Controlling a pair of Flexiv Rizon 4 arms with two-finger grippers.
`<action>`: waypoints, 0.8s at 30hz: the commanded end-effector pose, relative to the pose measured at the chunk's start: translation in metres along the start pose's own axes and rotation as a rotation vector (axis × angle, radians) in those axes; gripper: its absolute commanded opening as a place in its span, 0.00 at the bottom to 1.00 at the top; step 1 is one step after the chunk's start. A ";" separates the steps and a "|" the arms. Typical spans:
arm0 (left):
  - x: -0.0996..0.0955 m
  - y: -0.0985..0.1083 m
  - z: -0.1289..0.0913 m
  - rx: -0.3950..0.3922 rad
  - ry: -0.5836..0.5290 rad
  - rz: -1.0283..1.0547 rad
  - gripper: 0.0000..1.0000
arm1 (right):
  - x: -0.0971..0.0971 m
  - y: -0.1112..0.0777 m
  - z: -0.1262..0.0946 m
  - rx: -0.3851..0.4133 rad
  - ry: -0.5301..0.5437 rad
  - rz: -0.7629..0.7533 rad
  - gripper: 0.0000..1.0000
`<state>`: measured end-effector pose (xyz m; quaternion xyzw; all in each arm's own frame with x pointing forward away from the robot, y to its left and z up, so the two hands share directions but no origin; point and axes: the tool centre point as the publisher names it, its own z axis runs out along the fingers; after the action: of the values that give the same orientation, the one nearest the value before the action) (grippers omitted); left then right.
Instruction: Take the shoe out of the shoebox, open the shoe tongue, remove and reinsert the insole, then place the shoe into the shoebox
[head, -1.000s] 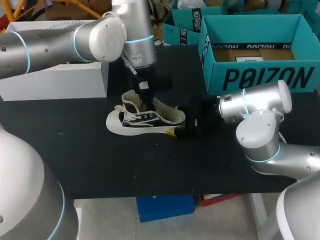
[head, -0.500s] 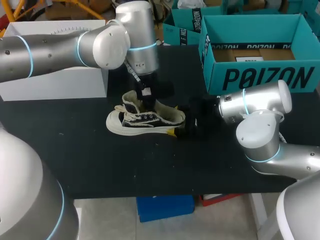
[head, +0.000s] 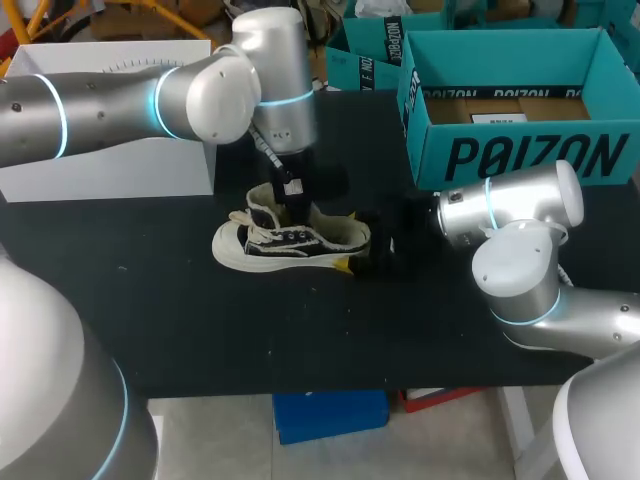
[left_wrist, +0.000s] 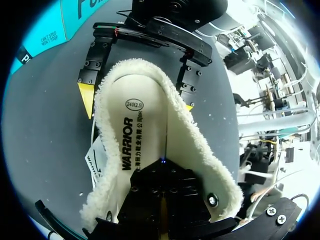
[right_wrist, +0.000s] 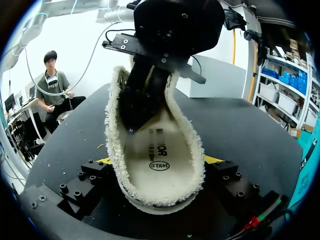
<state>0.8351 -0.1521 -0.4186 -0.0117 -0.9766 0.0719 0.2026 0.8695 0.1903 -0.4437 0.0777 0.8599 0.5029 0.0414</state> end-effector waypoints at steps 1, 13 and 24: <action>0.000 0.000 0.013 -0.010 -0.055 -0.013 0.00 | -0.001 -0.001 0.002 -0.001 -0.002 0.001 0.00; -0.008 0.005 0.018 -0.005 -0.072 -0.028 0.00 | -0.001 -0.001 0.002 -0.001 -0.002 0.001 0.00; -0.012 0.009 0.013 -0.027 -0.134 -0.018 0.23 | -0.001 -0.001 0.002 -0.001 -0.002 0.001 0.00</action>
<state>0.8466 -0.1489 -0.4240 -0.0011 -0.9876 0.0595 0.1450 0.8696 0.1906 -0.4440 0.0779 0.8597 0.5031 0.0415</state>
